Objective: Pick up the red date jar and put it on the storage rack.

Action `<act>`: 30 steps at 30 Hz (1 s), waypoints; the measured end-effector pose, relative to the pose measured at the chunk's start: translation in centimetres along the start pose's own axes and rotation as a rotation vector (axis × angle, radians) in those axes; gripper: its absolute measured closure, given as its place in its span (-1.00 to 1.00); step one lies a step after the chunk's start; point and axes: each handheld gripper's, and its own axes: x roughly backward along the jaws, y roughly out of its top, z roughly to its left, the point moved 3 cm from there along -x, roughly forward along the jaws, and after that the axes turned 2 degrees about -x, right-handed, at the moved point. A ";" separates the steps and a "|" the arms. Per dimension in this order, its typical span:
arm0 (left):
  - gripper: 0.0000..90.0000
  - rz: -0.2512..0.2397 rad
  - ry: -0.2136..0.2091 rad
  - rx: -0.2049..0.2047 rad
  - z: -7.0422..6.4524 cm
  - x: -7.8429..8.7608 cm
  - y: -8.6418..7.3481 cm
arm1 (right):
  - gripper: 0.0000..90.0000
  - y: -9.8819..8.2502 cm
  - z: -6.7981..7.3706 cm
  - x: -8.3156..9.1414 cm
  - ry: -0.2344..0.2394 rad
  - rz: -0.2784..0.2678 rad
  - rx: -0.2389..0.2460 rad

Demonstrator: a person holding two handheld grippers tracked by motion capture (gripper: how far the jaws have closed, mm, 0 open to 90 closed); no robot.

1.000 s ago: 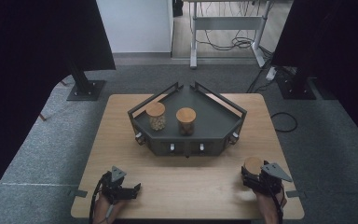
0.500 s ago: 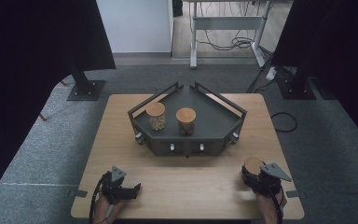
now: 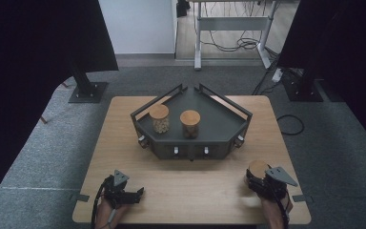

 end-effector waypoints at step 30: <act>-1.00 0.000 0.000 0.000 0.0 0.0 0.0 | -0.49 2.2 0.2 1.2 0.036 -0.055 0.000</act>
